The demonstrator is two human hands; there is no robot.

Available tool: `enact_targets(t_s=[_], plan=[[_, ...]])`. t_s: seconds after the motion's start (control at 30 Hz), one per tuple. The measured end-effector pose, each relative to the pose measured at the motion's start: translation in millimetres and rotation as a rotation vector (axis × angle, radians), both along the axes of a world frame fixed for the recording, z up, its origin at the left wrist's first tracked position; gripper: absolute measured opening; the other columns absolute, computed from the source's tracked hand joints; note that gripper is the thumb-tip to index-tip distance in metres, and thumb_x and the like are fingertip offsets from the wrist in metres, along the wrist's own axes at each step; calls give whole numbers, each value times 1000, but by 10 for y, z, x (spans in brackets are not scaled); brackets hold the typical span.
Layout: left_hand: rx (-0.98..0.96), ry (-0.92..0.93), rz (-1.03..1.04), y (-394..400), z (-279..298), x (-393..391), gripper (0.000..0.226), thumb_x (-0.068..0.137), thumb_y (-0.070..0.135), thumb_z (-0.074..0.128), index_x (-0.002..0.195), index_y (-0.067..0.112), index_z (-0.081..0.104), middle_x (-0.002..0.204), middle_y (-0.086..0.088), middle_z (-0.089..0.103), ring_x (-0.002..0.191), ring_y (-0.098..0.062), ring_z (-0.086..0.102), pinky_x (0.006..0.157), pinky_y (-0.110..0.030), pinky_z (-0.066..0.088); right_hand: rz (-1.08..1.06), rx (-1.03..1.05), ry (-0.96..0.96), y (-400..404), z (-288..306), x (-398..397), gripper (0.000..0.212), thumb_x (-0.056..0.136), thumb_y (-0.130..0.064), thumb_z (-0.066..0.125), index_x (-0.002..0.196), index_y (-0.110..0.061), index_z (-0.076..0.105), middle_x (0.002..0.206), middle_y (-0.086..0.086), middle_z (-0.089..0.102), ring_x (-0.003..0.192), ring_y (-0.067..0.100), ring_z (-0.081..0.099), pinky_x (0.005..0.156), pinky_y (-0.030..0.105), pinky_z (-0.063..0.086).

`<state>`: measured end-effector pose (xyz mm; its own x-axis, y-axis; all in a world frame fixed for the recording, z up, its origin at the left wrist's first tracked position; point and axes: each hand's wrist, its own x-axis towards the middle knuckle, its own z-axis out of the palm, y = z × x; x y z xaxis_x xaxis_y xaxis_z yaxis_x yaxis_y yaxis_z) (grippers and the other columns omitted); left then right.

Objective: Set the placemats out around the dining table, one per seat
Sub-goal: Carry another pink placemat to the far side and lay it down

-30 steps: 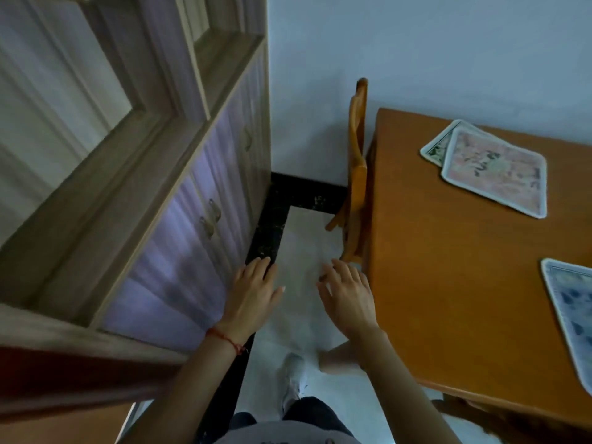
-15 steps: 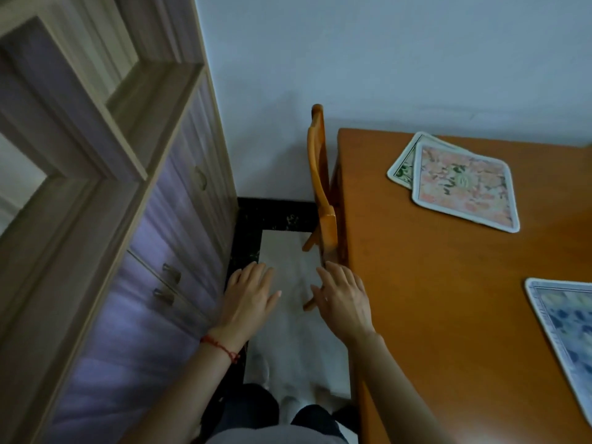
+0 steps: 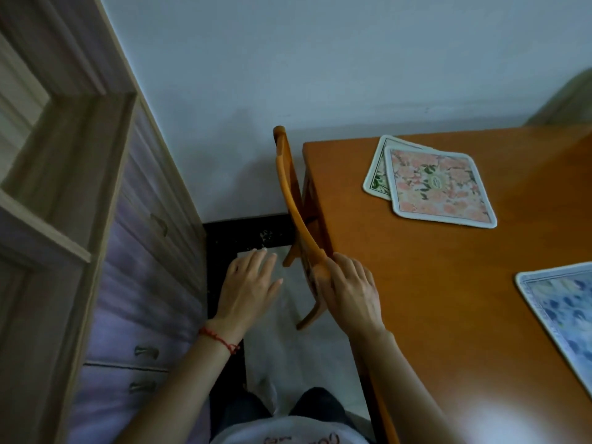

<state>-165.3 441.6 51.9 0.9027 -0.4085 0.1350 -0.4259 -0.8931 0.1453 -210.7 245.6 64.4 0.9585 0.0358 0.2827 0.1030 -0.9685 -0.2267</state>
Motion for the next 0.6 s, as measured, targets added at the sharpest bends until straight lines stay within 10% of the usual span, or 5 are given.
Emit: enact_targets(t_s=[0.6], plan=[[-7,-44,-274,-1371,150,1168,45,86,35,57,117,3,60,117,-18,64,110,-34,59,88,-50,51,-347,-42,50,-1171,-83,693,40,89,-37,42,115,-12,59,117,11,63,108,27,60,85,38,50]])
